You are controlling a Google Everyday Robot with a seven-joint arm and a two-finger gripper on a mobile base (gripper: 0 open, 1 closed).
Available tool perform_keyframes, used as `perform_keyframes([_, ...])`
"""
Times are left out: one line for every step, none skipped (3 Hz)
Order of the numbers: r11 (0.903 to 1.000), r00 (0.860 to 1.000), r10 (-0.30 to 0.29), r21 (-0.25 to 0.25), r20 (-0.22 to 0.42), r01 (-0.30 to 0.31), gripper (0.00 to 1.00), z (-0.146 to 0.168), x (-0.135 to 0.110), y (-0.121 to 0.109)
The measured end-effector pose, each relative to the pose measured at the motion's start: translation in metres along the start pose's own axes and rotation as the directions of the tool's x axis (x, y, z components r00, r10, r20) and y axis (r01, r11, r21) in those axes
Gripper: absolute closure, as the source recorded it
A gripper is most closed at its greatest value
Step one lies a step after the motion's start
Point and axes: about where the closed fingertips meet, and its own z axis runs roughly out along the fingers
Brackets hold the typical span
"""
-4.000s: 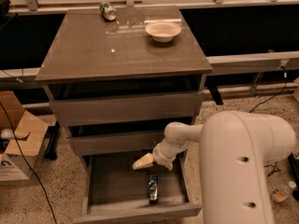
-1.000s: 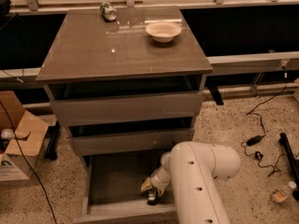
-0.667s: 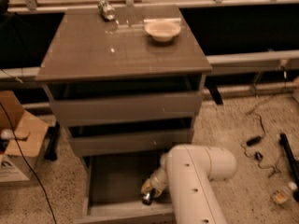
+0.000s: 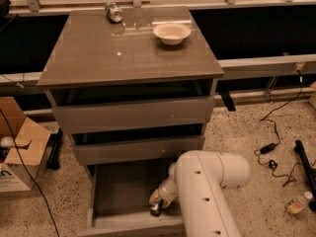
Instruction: Pick redbull can from bottom drawer and place on counter
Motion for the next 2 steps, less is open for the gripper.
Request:
perform_keyframes([0.9982, 0.997, -0.038, -0.043, 0.061, 0.041, 1.0, -0.032, 0.009, 0.007])
perform_keyframes([0.9846, 0.992, -0.101, -0.136, 0.076, 0.11, 1.0, -0.079, 0.043, 0.013])
